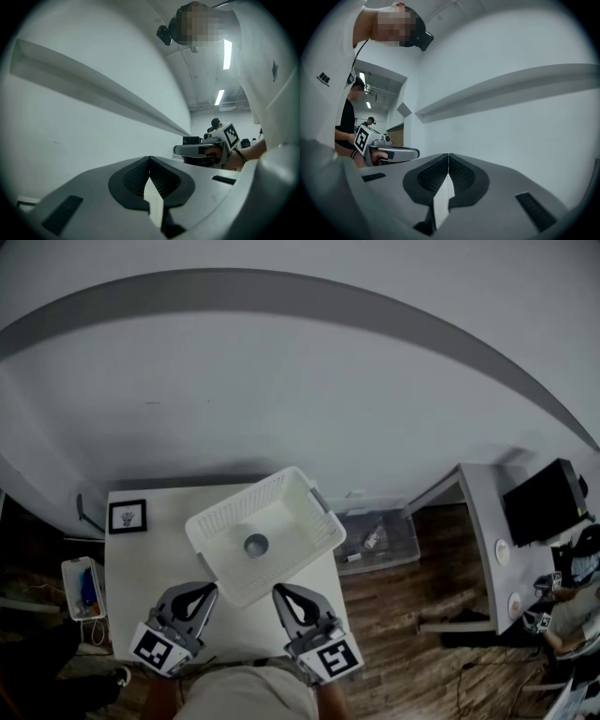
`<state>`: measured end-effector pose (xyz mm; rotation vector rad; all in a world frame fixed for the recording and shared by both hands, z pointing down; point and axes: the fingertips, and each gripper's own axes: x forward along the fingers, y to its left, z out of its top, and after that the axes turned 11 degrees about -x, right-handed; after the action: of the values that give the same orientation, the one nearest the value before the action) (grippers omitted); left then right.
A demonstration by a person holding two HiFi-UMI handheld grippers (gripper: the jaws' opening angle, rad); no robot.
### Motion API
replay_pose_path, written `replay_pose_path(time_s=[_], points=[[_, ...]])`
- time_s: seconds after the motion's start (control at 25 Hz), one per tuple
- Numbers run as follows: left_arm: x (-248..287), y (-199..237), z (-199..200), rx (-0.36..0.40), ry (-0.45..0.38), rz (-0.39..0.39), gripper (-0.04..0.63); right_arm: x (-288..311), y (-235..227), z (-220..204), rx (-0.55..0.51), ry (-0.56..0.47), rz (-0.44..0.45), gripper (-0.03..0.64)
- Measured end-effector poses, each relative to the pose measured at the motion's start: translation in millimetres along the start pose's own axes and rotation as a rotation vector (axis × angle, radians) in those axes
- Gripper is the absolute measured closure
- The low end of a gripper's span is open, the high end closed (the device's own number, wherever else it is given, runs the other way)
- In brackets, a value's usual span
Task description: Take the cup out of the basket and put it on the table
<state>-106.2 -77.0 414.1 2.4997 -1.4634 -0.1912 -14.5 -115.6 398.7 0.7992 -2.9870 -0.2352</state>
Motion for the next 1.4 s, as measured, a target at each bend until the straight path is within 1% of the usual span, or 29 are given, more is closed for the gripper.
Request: replay_pose_path(time_s=[0.12, 0.28, 0.48, 0.84, 1.24, 1.4], points=[[10.2, 3.1, -1.1, -0.003, 0.001, 0.008, 0.594, 4.9, -9.7, -5.6, 0.003, 0.009, 0.012, 0.606], [22.5, 7.6, -6.9, -0.016, 0.024, 0.026, 0.594, 12.2, -22.1, -15.0, 0.003, 0.024, 0.026, 0.606], [34.7, 14.5, -10.8, -0.029, 0.041, 0.045, 0.594, 24.2, -35.5, -26.8, -0.021, 0.059, 0.050, 0.606], [50.2, 28.2, -16.9, -0.033, 0.060, 0.070, 0.594, 50.3, -63.6, -49.9, -0.116, 0.147, 0.093, 0.606], [59.3, 38.4, -21.9, -0.038, 0.075, 0.079, 0.594, 87.6, -80.9, -93.8, -0.254, 0.330, 0.232, 0.604], [61.9, 44.4, -24.9, -0.042, 0.083, 0.083, 0.594, 103.8, -78.4, -113.8, -0.291, 0.394, 0.312, 0.604]])
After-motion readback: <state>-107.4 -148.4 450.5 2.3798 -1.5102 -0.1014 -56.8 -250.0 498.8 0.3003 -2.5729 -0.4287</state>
